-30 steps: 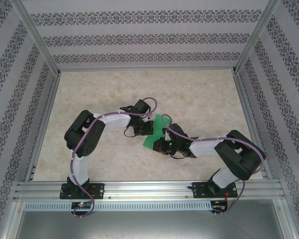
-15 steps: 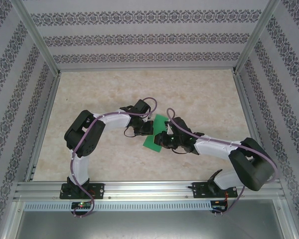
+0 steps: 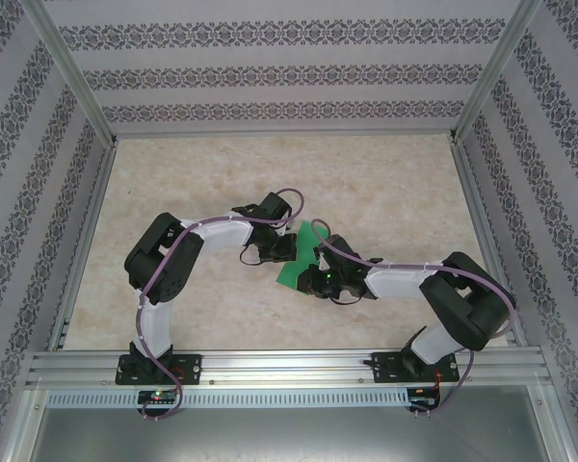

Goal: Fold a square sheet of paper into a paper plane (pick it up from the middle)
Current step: Fold the square sheet of paper in half at the center of the table.

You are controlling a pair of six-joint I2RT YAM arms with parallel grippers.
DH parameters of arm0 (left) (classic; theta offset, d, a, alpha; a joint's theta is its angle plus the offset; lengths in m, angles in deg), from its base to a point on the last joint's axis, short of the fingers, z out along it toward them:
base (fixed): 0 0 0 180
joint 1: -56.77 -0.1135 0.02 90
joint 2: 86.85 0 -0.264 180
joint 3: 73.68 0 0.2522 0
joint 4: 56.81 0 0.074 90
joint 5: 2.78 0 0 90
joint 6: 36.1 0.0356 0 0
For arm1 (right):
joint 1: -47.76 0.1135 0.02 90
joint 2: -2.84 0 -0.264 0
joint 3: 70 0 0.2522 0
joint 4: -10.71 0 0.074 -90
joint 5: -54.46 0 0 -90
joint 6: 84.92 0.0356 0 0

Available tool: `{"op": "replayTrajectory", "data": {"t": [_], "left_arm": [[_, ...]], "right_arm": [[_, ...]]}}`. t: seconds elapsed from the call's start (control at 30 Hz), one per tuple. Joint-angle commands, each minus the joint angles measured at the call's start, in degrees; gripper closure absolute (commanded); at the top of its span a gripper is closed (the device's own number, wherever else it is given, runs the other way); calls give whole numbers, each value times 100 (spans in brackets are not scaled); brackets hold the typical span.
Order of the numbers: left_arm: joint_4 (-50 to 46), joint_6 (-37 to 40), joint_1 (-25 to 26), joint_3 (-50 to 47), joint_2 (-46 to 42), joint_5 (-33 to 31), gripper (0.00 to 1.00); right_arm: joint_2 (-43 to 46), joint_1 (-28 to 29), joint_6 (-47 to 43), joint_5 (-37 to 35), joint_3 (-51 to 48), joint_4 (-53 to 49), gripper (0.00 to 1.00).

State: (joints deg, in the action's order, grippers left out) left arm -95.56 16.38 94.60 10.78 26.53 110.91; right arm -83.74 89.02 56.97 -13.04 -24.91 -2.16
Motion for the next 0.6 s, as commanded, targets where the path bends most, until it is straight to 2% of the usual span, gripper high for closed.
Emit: {"op": "replayTrajectory", "data": {"t": [0.0,0.13,0.27,0.57], "left_arm": [[-331,153,103,51,124,-41,100],[-323,139,103,58,131,-31,100],[-339,174,103,75,158,-30,100],[-348,183,107,76,167,-24,100]], "right_arm": [[506,-79,-165,-294,325,-351,81],[577,-535,-255,-383,426,-271,80],[173,-779,-293,-208,386,176,81],[-444,-899,-136,-252,-4,471,81]]}}
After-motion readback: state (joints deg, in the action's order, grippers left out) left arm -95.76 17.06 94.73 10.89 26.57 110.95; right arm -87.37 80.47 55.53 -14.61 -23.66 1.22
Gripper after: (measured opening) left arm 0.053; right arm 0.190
